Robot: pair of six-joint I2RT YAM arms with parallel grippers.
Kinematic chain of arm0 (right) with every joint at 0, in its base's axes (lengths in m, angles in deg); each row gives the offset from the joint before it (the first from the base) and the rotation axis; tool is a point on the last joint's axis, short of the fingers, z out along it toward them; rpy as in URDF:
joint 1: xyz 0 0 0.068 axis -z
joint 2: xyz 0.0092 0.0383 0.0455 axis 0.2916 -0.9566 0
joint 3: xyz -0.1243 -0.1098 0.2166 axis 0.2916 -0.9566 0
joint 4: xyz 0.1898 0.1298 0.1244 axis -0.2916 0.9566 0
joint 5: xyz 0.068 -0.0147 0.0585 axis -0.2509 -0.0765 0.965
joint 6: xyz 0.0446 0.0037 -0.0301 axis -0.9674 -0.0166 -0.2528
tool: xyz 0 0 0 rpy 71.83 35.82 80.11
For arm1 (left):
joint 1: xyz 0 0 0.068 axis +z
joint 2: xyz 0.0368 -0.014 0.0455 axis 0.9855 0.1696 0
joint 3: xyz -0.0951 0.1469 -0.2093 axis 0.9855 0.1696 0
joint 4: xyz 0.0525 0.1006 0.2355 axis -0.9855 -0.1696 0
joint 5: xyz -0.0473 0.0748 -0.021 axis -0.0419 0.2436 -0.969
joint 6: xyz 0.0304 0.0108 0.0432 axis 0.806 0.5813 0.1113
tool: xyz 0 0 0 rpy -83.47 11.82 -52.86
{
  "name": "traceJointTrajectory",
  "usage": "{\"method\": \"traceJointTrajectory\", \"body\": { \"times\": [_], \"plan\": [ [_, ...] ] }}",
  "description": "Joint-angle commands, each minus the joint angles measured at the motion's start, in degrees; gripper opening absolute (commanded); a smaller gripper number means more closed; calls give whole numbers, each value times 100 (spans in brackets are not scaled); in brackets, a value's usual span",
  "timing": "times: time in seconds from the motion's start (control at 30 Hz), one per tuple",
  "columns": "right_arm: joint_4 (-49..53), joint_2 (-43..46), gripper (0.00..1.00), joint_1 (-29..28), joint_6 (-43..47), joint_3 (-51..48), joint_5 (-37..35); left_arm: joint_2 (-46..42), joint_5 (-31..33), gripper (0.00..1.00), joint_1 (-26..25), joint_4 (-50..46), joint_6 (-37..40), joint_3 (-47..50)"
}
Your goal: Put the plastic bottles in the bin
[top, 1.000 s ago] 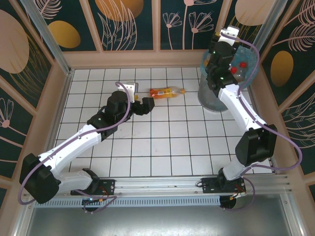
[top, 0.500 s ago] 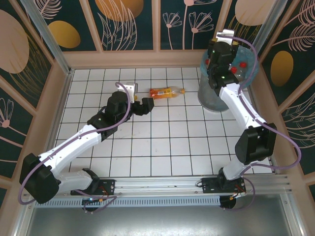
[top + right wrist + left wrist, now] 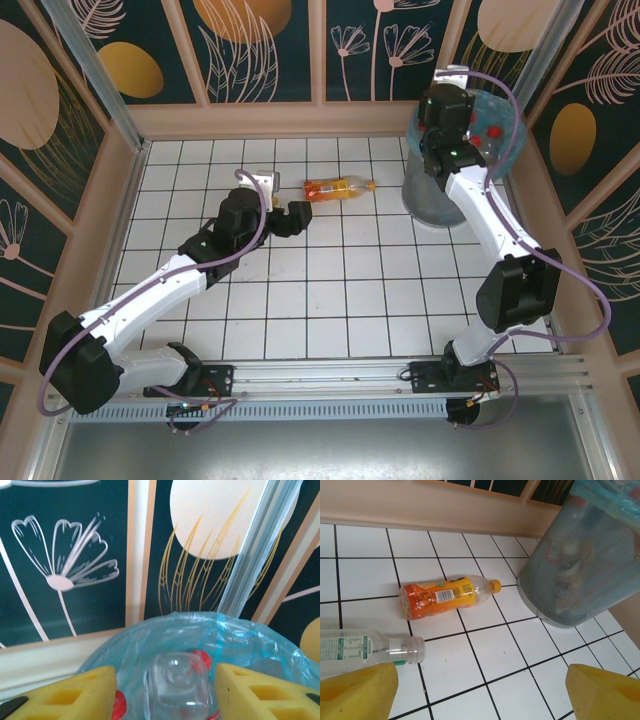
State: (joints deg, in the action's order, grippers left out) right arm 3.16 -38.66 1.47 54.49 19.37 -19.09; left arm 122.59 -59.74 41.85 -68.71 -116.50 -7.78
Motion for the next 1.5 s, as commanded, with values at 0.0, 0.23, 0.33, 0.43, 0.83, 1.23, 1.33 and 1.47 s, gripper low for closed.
{"method": "traceJointTrajectory", "body": {
  "times": [0.0,0.23,0.33,0.43,0.83,1.23,1.33,1.47],
  "plan": [
    [548,-41,51,97,-502,-72,-189,-63,41,87,-27,57,20,109],
    [952,308,38,568,-1470,-809,854,-43,51,87,-25,75,37,170],
    [991,337,35,737,-1665,-999,1283,-4,26,87,-27,93,46,175],
    [856,343,35,857,-1779,-1236,1610,16,3,87,-25,119,42,198],
    [1323,503,59,787,-1965,95,1668,-106,214,90,-19,-9,274,80],
    [305,1167,64,-1335,-903,-399,1501,-375,636,94,-24,-488,393,42],
    [-55,904,66,-1813,-716,-750,2368,-409,571,95,-19,-629,281,145],
    [-239,82,67,-2194,-443,-796,3414,-772,816,95,-27,-789,119,431]
  ]
}}
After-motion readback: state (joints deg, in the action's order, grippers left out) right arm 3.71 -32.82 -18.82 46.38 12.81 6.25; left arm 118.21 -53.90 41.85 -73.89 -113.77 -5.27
